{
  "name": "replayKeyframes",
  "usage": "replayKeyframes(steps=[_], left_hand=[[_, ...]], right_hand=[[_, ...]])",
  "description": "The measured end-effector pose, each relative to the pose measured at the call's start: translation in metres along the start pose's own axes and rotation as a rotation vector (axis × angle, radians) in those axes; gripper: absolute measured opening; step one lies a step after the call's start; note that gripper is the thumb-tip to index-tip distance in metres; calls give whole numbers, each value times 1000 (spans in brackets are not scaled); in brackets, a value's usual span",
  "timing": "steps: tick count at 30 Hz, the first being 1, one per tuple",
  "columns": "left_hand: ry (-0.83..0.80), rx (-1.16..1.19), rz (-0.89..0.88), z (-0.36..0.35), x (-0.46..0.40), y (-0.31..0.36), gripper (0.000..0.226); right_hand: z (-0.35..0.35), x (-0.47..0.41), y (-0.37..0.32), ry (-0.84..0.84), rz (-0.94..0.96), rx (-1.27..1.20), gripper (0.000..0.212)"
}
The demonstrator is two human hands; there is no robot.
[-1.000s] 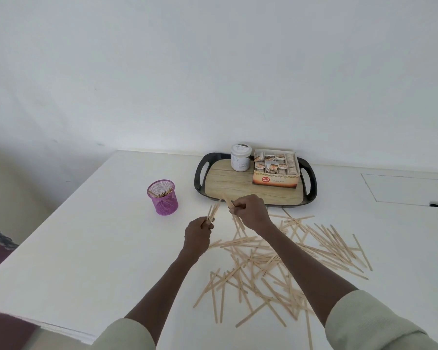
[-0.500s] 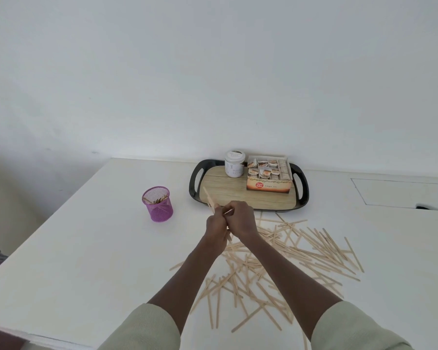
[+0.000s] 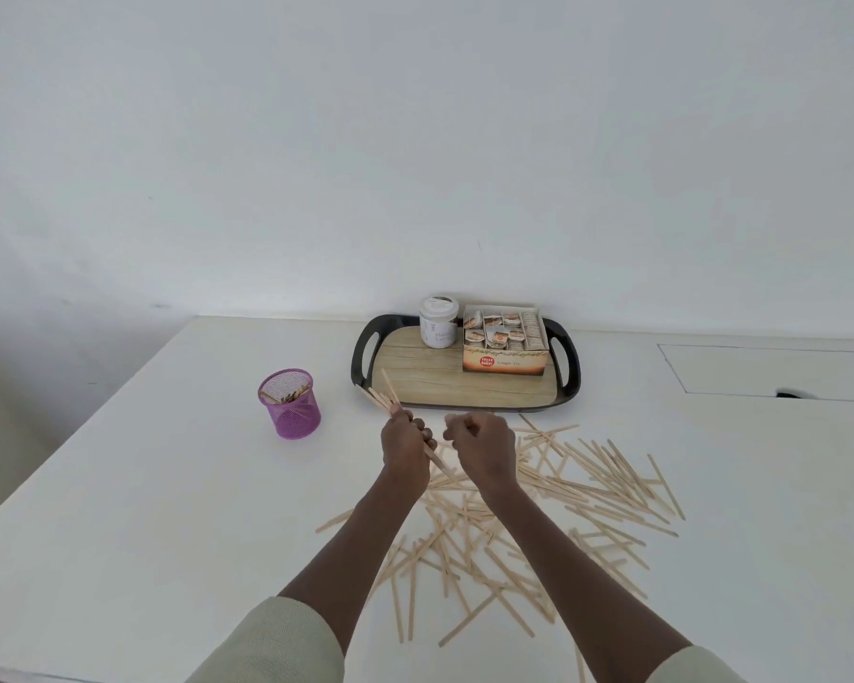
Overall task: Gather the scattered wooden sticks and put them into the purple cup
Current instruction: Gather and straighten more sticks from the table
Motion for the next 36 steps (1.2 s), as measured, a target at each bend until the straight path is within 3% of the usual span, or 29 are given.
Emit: replayKeyframes(steps=[5, 9, 15, 23, 25, 30, 36], left_hand=[[-45, -84, -89, -10, 13, 9, 48], [-98, -96, -117, -21, 28, 6, 48], [-242, -156, -226, -36, 53, 7, 40], [-189, -237, -475, -44, 75, 34, 61], [-183, -252, -511, -47, 79, 39, 55], [-237, -312, -546, -55, 81, 38, 39], [-174, -304, -460, -49, 66, 25, 48]], right_hand=[[-24, 26, 58, -123, -587, -539, 42], [-44, 41, 48, -303, -808, -1042, 60], [-46, 37, 14, -391, -817, -1334, 59], [-45, 32, 2, -431, -749, -1336, 71], [-44, 32, 9, -385, -763, -1335, 70], [-45, 31, 10, -373, -780, -1456, 66], [-45, 26, -9, -424, -739, -1410, 67]])
Point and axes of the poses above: each hand's wrist, its own x-axis away from the middle knuckle, its own z-axis out of the back of the hand, y = z × x, the point moved 8 cm from there along -x, towards the middle knuckle, and after that the axes turned 4 degrees about y, right-handed, at the moved point
